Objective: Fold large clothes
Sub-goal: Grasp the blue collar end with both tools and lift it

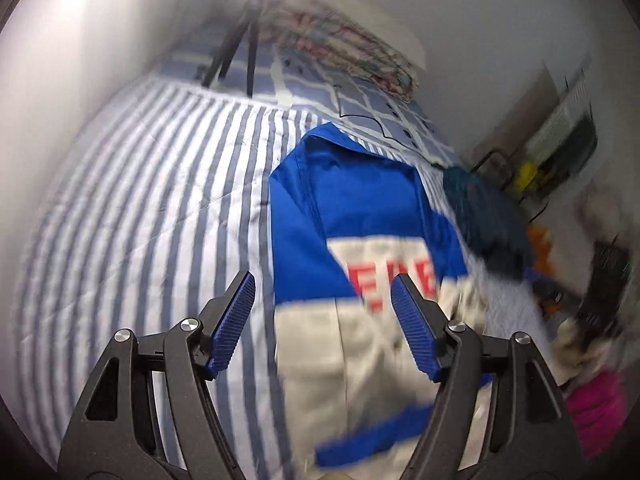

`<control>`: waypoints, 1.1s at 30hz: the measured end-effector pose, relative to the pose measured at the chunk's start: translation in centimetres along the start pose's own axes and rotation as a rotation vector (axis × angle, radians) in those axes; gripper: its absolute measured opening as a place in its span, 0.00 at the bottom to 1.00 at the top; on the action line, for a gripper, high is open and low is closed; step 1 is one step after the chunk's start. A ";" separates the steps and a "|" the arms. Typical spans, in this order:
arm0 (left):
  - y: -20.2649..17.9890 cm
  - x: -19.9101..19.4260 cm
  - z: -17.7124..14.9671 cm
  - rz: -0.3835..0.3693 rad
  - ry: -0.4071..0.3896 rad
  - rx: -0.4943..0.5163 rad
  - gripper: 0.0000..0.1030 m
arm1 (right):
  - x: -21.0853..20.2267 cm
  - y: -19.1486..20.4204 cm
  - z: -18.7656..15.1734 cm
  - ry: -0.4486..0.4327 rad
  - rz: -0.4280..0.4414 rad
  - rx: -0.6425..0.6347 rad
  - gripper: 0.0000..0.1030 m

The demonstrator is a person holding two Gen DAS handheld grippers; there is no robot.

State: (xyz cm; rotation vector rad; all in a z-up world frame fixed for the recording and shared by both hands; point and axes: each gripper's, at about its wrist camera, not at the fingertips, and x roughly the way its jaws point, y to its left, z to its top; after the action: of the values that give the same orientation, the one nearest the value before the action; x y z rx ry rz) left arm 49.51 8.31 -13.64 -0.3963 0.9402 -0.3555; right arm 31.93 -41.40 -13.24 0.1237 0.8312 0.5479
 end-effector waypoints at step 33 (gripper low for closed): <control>-6.6 9.8 5.8 0.155 -0.038 0.270 0.03 | 10.6 -4.5 7.5 -0.078 -0.153 0.040 0.00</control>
State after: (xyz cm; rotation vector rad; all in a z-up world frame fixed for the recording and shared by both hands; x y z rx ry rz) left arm 58.83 -0.96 -14.30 -0.0826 0.8664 -0.3265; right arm 44.99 -39.08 -16.67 0.1164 0.7688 0.3802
